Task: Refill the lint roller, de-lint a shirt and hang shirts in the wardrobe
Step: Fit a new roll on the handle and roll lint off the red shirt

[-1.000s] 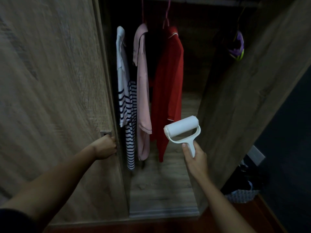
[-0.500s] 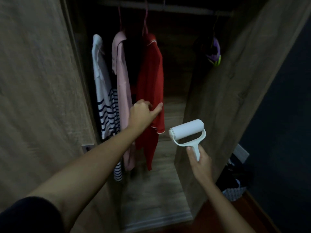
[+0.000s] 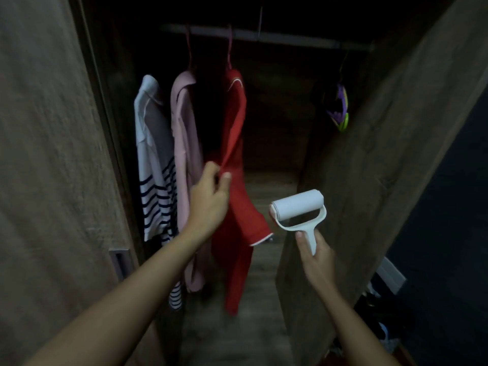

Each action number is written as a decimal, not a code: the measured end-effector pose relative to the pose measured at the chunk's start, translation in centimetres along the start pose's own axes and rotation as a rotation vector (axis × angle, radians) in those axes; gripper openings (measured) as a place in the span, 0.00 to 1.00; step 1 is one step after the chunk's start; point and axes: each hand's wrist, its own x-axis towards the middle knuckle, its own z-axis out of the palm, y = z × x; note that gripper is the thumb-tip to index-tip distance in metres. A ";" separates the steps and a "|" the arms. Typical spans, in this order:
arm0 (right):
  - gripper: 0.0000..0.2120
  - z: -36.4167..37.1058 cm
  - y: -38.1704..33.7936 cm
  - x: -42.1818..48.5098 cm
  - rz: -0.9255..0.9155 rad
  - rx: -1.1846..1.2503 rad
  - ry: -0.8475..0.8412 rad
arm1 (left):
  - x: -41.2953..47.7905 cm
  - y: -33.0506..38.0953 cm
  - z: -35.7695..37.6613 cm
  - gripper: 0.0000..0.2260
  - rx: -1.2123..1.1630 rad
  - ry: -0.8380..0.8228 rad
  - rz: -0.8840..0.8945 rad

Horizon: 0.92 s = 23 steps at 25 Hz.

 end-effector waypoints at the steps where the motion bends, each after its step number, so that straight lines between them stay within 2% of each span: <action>1: 0.08 0.5 0.0 0.9 -0.011 0.009 -0.029 | 0.5 -1.3 -2.2 0.06 -0.017 0.089 -0.056; 3: 0.08 1.8 0.0 2.4 -0.039 0.031 -0.099 | 1.9 -3.6 -7.4 0.05 -0.010 0.231 -0.143; 7: 0.07 5.3 -1.3 4.5 -0.109 0.092 -0.236 | 4.1 -4.6 -13.1 0.08 0.178 0.322 -0.232; 11: 0.05 9.8 -4.6 6.0 -0.179 0.188 -0.441 | 4.5 -3.5 -12.7 0.12 0.382 0.651 -0.031; 15: 0.10 14.2 -10.8 7.3 -0.310 0.166 -0.594 | 4.8 -5.2 -14.1 0.13 0.323 0.662 0.056; 19: 0.15 17.9 -16.5 8.4 -0.372 0.172 -0.536 | 5.1 -5.8 -14.3 0.14 0.288 0.671 0.066; 23: 0.16 20.6 -12.3 3.9 -0.285 0.054 -0.600 | 5.4 -5.9 -14.4 0.15 0.305 0.692 0.074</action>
